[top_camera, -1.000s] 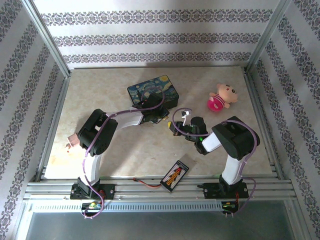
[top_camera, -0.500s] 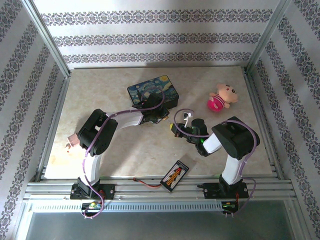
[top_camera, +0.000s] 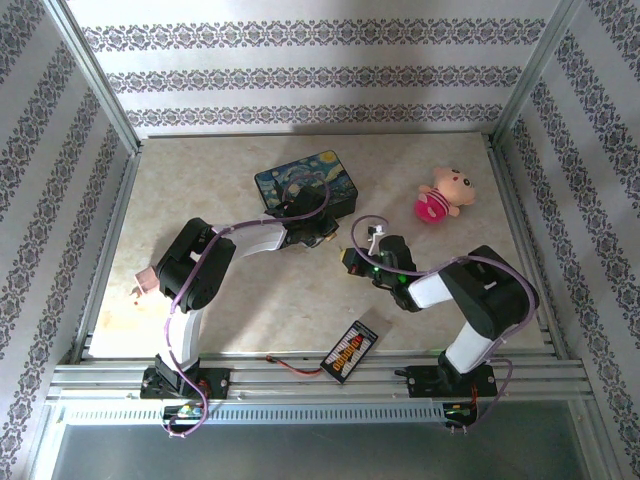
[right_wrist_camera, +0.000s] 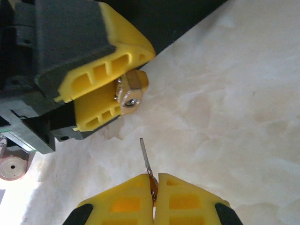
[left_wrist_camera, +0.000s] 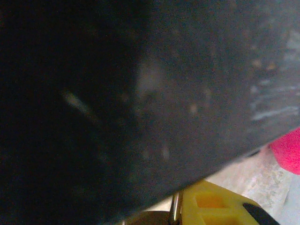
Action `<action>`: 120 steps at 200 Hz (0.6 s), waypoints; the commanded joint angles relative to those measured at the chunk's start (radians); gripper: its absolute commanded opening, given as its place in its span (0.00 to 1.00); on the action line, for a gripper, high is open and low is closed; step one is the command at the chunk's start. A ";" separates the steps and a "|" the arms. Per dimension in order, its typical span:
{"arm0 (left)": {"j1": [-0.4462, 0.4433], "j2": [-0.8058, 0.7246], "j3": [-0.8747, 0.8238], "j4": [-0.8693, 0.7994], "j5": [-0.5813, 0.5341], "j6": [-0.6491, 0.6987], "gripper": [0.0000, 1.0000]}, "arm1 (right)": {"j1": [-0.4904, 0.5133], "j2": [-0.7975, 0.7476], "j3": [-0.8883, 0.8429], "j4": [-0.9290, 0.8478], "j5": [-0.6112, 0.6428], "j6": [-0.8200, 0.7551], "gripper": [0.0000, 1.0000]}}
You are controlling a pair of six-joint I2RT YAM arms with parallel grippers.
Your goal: Unlock a padlock with a key
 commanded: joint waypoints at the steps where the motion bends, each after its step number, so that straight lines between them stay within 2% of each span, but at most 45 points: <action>1: -0.033 -0.008 0.004 -0.115 0.053 -0.040 0.11 | 0.017 -0.038 0.044 -0.101 0.040 -0.003 0.00; 120: -0.045 -0.008 0.019 -0.120 0.055 -0.072 0.11 | 0.029 0.016 0.094 -0.091 0.023 0.035 0.00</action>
